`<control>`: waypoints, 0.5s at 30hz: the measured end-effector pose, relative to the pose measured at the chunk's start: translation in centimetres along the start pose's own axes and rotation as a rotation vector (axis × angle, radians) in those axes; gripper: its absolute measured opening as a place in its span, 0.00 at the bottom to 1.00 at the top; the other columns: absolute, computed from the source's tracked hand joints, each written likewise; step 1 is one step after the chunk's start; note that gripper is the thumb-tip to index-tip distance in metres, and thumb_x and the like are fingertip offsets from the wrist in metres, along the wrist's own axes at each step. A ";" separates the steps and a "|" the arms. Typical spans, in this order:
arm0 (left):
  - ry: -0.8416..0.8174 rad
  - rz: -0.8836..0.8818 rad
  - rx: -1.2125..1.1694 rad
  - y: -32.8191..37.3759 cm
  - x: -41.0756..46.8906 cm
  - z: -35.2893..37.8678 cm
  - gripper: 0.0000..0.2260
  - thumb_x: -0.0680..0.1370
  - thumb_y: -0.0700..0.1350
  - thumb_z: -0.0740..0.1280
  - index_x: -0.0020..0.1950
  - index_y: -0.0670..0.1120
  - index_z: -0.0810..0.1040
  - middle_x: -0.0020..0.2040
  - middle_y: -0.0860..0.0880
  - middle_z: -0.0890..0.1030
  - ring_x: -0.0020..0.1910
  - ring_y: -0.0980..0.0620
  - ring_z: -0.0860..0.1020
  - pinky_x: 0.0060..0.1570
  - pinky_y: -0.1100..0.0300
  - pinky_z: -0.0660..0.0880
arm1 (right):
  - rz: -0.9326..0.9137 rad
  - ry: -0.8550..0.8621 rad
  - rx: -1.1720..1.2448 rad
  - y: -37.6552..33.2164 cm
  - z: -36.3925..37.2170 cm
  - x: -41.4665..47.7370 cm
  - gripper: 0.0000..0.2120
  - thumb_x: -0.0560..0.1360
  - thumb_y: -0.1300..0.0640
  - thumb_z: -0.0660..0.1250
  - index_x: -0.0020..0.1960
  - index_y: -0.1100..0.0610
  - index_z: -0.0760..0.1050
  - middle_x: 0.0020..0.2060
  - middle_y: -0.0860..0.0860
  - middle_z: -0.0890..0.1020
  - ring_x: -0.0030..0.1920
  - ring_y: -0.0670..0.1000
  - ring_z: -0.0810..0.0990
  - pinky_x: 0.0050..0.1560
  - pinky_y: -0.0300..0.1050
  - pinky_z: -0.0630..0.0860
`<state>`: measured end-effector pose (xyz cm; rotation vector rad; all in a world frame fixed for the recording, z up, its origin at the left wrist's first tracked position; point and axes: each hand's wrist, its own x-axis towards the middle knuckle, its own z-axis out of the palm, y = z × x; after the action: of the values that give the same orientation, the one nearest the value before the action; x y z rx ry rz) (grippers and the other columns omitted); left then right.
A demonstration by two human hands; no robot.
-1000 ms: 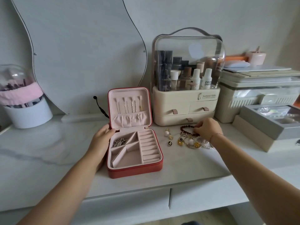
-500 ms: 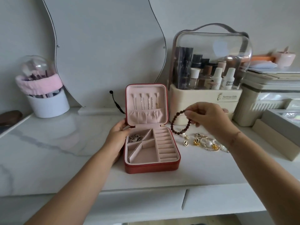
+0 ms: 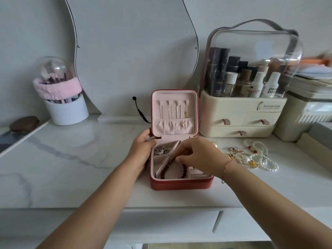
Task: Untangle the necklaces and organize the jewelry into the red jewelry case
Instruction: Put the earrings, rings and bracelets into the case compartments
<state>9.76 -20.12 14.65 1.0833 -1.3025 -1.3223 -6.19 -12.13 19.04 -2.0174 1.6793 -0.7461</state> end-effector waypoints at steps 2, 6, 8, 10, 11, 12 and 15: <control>-0.003 0.002 0.003 0.1 -0.1 -0.1 0.19 0.76 0.30 0.60 0.60 0.48 0.78 0.56 0.46 0.82 0.55 0.49 0.81 0.58 0.56 0.75 | -0.025 0.028 -0.058 -0.2 0.2 0.0 0.06 0.70 0.61 0.71 0.44 0.51 0.84 0.31 0.36 0.76 0.33 0.30 0.74 0.35 0.24 0.67; 0.007 0.017 0.008 0.0 0.0 0.0 0.18 0.76 0.31 0.62 0.58 0.51 0.79 0.57 0.46 0.81 0.57 0.49 0.80 0.60 0.55 0.74 | -0.066 0.057 -0.042 0.0 0.1 -0.5 0.06 0.71 0.61 0.71 0.46 0.53 0.84 0.32 0.34 0.76 0.36 0.28 0.74 0.39 0.23 0.67; 0.011 0.023 -0.008 -0.2 0.1 0.0 0.17 0.76 0.31 0.63 0.57 0.50 0.79 0.55 0.49 0.82 0.53 0.53 0.81 0.55 0.61 0.76 | -0.053 0.163 0.006 0.9 -0.5 -0.9 0.05 0.71 0.60 0.71 0.45 0.52 0.83 0.34 0.37 0.78 0.36 0.32 0.76 0.39 0.25 0.68; -0.008 0.039 -0.038 -0.1 0.0 0.0 0.16 0.76 0.30 0.63 0.56 0.48 0.79 0.49 0.52 0.84 0.46 0.56 0.82 0.46 0.65 0.77 | -0.002 0.312 0.038 2.7 -1.8 -1.6 0.05 0.71 0.59 0.72 0.43 0.50 0.83 0.36 0.40 0.81 0.36 0.35 0.78 0.40 0.26 0.70; -0.015 0.046 -0.040 -0.1 -0.1 0.0 0.16 0.75 0.30 0.64 0.55 0.48 0.80 0.47 0.53 0.85 0.46 0.56 0.83 0.46 0.65 0.77 | 0.033 0.382 0.037 3.9 -2.7 -2.0 0.05 0.71 0.59 0.72 0.43 0.50 0.82 0.36 0.41 0.81 0.36 0.35 0.78 0.39 0.27 0.69; -0.017 0.050 -0.033 0.0 -0.2 0.0 0.16 0.75 0.31 0.65 0.55 0.50 0.80 0.47 0.54 0.85 0.46 0.56 0.83 0.46 0.65 0.77 | 0.081 0.445 0.023 5.3 -3.7 -2.6 0.04 0.71 0.58 0.72 0.42 0.49 0.82 0.35 0.41 0.82 0.35 0.36 0.78 0.39 0.28 0.69; -0.002 0.071 0.008 -0.1 0.0 0.0 0.17 0.76 0.31 0.64 0.56 0.51 0.78 0.47 0.56 0.83 0.43 0.61 0.82 0.43 0.70 0.75 | 0.259 0.577 -0.001 10.0 -6.7 -5.0 0.03 0.71 0.58 0.73 0.42 0.51 0.82 0.34 0.46 0.82 0.34 0.43 0.78 0.38 0.36 0.70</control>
<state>9.79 -20.15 14.50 1.0319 -1.3367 -1.2662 -18.69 -8.99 17.35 -1.6218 2.1915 -1.3140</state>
